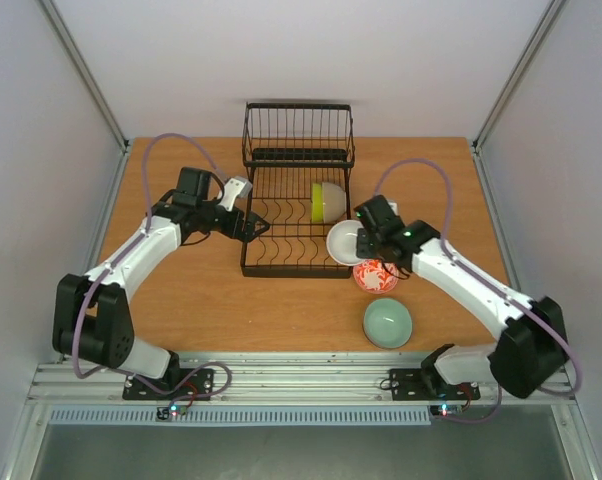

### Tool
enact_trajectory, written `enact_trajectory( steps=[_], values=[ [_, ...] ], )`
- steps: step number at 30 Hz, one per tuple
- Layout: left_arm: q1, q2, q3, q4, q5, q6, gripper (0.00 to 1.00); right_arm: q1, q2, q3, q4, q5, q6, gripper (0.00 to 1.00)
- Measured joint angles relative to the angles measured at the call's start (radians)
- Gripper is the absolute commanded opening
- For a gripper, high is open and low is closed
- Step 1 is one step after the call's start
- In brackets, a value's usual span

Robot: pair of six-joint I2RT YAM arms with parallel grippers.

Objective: Load the bowls into the dish rack

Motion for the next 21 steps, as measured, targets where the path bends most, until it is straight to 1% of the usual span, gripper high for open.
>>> enact_trajectory(
  steps=[2, 6, 12, 21],
  values=[
    [0.0, -0.014, 0.0, -0.007, -0.001, 0.003, 0.99, 0.034, 0.066, 0.034, 0.022, 0.002, -0.005, 0.01],
    [0.0, -0.039, 0.0, -0.013, 0.0, 0.01, 0.99, 0.083, 0.146, 0.101, 0.04, 0.008, -0.007, 0.01],
    [-0.001, -0.039, 0.012, -0.039, -0.003, 0.014, 0.99, 0.152, 0.27, 0.247, 0.061, 0.036, -0.016, 0.01],
    [-0.001, -0.038, 0.028, -0.05, -0.004, 0.016, 0.99, 0.236, 0.435, 0.388, 0.084, 0.041, -0.029, 0.01]
  ],
)
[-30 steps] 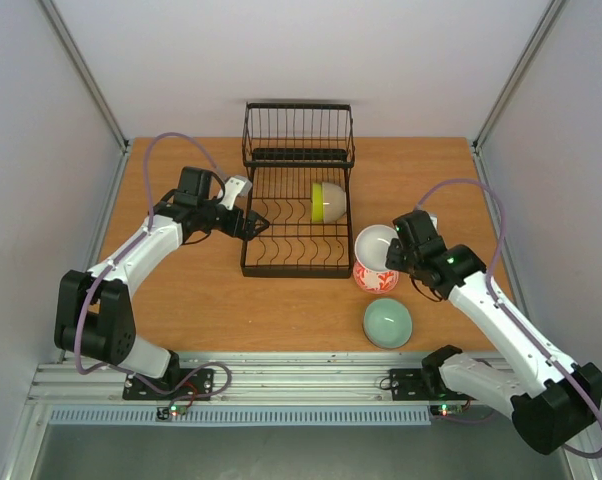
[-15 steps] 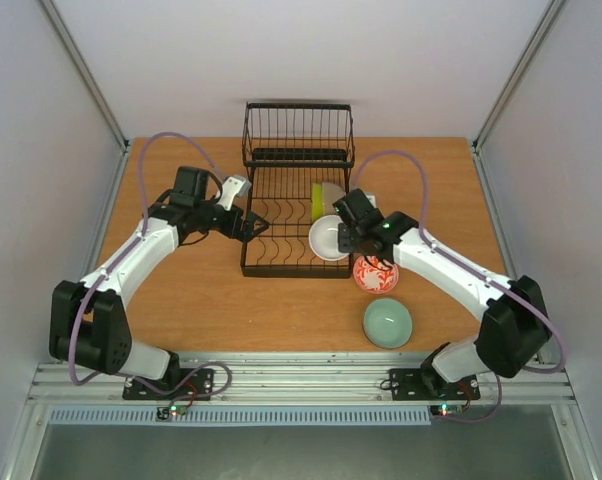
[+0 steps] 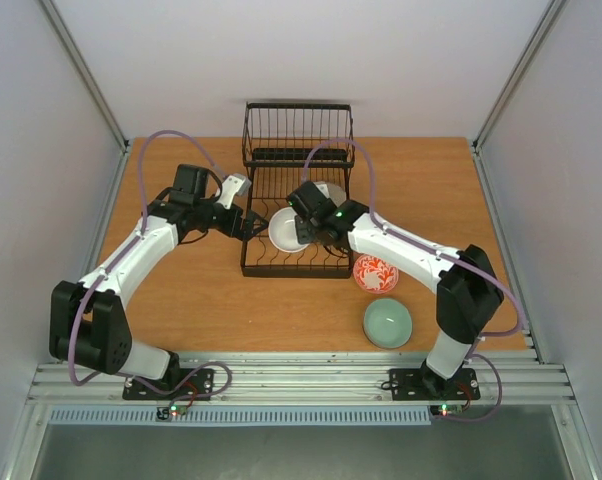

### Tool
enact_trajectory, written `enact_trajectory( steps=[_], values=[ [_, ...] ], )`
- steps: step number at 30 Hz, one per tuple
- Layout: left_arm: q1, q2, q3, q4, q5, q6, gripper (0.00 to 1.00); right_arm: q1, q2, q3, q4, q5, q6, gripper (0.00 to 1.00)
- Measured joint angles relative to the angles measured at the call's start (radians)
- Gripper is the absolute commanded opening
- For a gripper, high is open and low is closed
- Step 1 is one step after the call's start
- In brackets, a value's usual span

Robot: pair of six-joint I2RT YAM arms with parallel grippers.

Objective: Load the bowls into the dish rack

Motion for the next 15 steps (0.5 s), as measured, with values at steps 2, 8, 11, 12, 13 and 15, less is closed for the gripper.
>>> enact_trajectory(
  steps=[2, 8, 11, 12, 13, 15],
  values=[
    [0.0, 0.0, 0.0, -0.002, 0.0, 0.001, 0.99, 0.011, 0.014, 0.02, -0.001, 0.0, -0.004, 0.01],
    [0.0, 0.001, 0.001, -0.008, 0.0, 0.002, 1.0, 0.045, 0.024, 0.093, 0.005, 0.0, -0.014, 0.01],
    [0.0, 0.01, 0.006, -0.01, 0.0, 0.002, 0.91, 0.074, 0.026, 0.123, 0.018, -0.003, -0.014, 0.01],
    [0.0, 0.013, 0.007, -0.011, -0.001, 0.002, 0.78, 0.082, 0.027, 0.129, 0.021, -0.004, -0.014, 0.01],
    [0.0, 0.016, 0.007, -0.013, 0.0, 0.002, 0.64, 0.09, 0.03, 0.135, 0.023, -0.004, -0.014, 0.01],
    [0.0, 0.023, 0.007, -0.017, 0.0, 0.007, 0.24, 0.102, 0.034, 0.139, 0.029, -0.005, -0.022, 0.01]
  ],
)
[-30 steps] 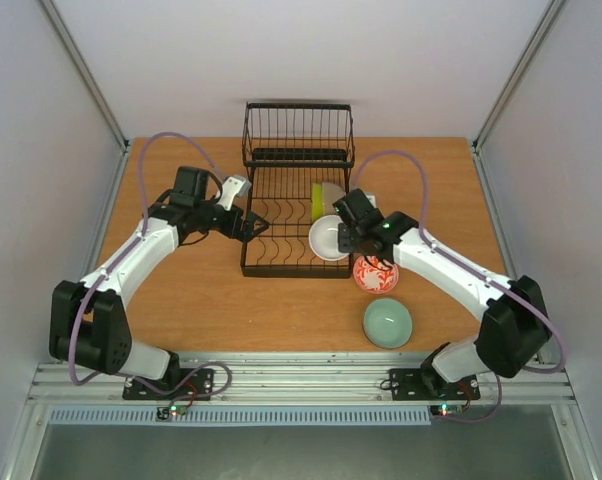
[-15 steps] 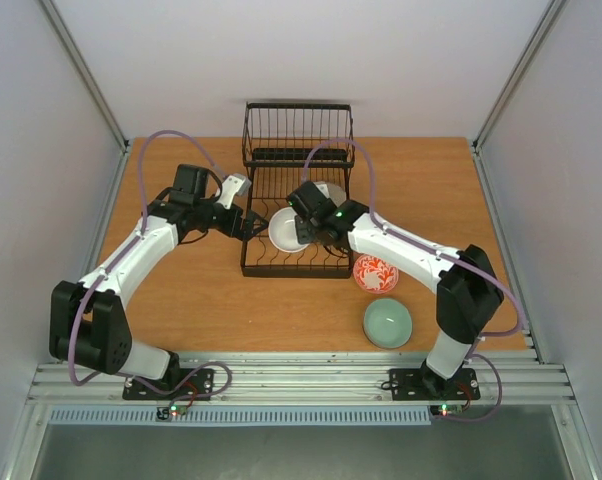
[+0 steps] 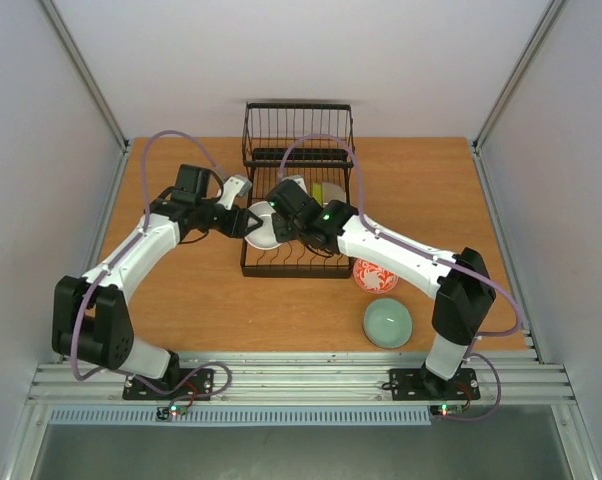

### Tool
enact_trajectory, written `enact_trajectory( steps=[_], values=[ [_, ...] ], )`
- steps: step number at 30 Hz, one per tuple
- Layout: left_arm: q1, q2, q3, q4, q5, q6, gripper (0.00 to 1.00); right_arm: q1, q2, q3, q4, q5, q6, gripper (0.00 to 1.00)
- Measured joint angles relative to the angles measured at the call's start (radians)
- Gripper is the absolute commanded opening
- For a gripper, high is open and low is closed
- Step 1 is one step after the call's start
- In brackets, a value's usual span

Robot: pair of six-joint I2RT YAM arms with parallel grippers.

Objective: Load the bowls into the dish rack

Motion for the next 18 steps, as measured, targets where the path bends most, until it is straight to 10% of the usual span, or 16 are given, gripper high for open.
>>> enact_trajectory(
  steps=[2, 11, 18],
  values=[
    [0.0, 0.005, 0.0, -0.002, 0.0, 0.001, 0.02, 0.005, 0.004, 0.0, 0.0, -0.001, -0.011, 0.01],
    [0.003, 0.053, 0.005, -0.01, -0.089, -0.035, 0.0, 0.032, 0.011, 0.034, 0.039, -0.018, -0.008, 0.02],
    [0.0, 0.052, 0.005, -0.014, -0.056, -0.013, 0.0, 0.021, 0.01, 0.017, 0.062, -0.028, -0.028, 0.57]
  ],
)
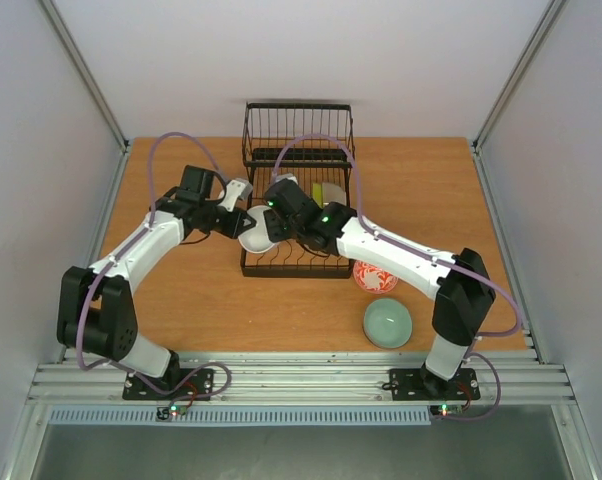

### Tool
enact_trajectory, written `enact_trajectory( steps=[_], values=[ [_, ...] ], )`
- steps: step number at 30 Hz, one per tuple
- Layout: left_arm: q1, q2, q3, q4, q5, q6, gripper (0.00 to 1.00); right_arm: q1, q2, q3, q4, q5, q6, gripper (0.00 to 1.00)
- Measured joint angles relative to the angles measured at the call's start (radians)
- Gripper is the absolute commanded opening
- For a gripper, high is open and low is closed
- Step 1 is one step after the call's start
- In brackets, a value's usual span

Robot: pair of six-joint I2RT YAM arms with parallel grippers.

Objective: Load the bowls into the dish rack

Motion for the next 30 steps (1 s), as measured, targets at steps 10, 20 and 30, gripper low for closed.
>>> enact_trajectory(
  steps=[10, 20, 30],
  values=[
    [-0.01, -0.001, -0.001, 0.031, 0.103, -0.002, 0.0, -0.188, -0.172, -0.311, 0.305, -0.487, 0.103, 0.65],
    [0.028, -0.003, -0.036, 0.062, 0.183, -0.007, 0.0, -0.246, -0.186, -0.424, 0.552, -0.809, 0.217, 0.73],
    [0.037, -0.099, -0.103, 0.121, 0.159, -0.019, 0.0, -0.247, -0.187, -0.469, 0.631, -0.9, 0.253, 0.76]
  ],
)
